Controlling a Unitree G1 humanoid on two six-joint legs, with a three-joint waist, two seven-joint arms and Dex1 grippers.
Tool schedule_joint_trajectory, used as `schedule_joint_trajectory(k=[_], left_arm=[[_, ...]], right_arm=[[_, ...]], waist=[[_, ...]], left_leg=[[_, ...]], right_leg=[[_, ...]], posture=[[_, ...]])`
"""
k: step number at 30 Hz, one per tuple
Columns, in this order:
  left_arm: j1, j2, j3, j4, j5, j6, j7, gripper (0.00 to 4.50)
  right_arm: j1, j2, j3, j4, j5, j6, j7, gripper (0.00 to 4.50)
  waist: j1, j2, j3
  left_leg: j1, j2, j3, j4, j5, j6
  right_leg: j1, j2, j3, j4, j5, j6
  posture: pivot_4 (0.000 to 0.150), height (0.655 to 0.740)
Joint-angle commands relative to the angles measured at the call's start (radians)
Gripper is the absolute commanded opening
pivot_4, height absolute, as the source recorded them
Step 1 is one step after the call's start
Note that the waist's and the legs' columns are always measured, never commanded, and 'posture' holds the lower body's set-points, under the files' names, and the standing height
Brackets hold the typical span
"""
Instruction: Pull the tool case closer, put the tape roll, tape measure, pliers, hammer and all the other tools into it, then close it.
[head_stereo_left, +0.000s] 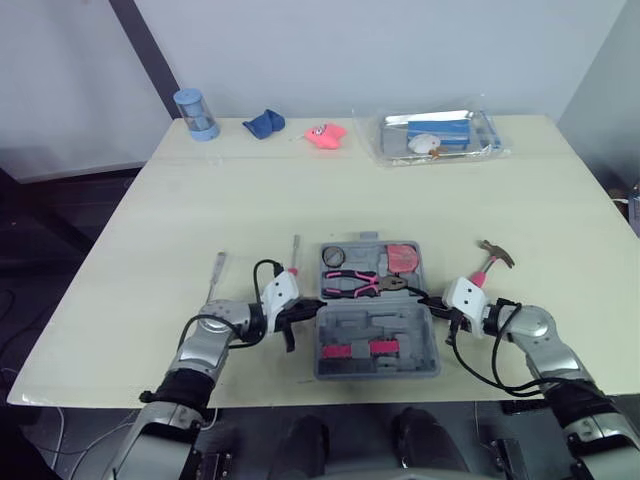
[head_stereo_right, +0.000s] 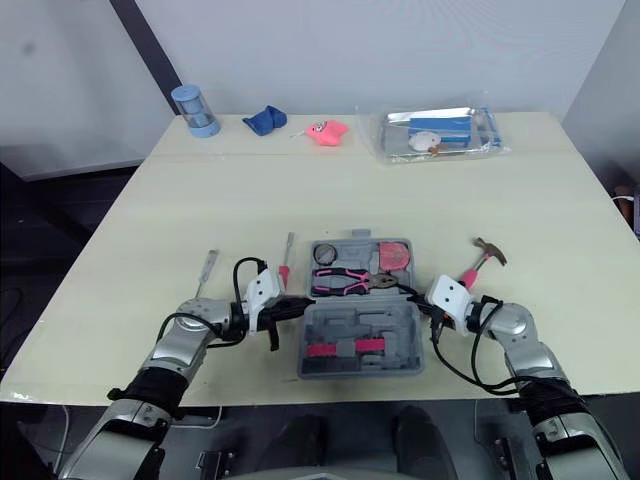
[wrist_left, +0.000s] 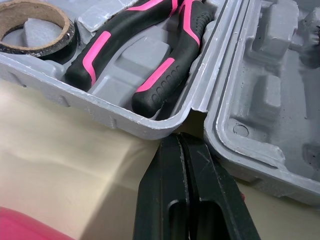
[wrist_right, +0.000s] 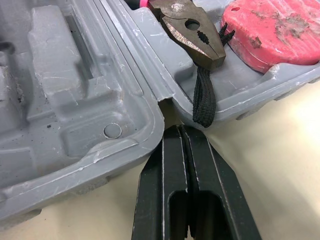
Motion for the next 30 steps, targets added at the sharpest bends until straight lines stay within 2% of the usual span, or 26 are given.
schedule_joint_trajectory(k=[1, 18, 24, 30], left_arm=[[0.028, 0.023, 0.001, -0.004, 0.014, 0.026, 0.012, 0.07], [0.066, 0.076, 0.021, -0.070, -0.015, 0.056, 0.027, 0.07], [0.173, 0.099, 0.122, -0.238, -0.150, 0.054, -0.005, 0.07], [0.285, 0.067, 0.284, -0.414, -0.334, 0.152, 0.058, 0.07]], right_arm=[[0.016, -0.018, 0.008, -0.033, 0.008, 0.027, 0.017, 0.02], [0.074, -0.107, -0.041, -0.086, 0.072, 0.071, 0.022, 0.02], [0.162, -0.155, -0.122, -0.240, 0.161, 0.127, 0.019, 0.02], [0.292, -0.165, -0.266, -0.356, 0.296, 0.161, 0.011, 0.02]], waist=[[0.000, 0.000, 0.000], [0.001, 0.000, 0.000], [0.006, 0.000, 0.002], [0.025, 0.000, 0.003]], left_leg=[[0.000, 0.000, 0.000, 0.000, 0.000, 0.000], [0.000, 0.000, 0.000, -0.002, 0.000, 0.000], [-0.003, 0.000, 0.000, -0.003, 0.000, 0.000], [-0.006, 0.000, -0.001, -0.003, 0.000, 0.000]], right_leg=[[0.000, 0.000, 0.000, 0.000, 0.000, 0.000], [0.000, 0.000, 0.000, -0.002, 0.000, 0.000], [-0.002, 0.000, 0.000, -0.005, 0.000, 0.000], [-0.002, -0.001, -0.002, -0.007, 0.000, 0.000]], posture=[[0.150, 0.7400], [0.150, 0.7400], [0.150, 0.7400], [0.150, 0.7400]])
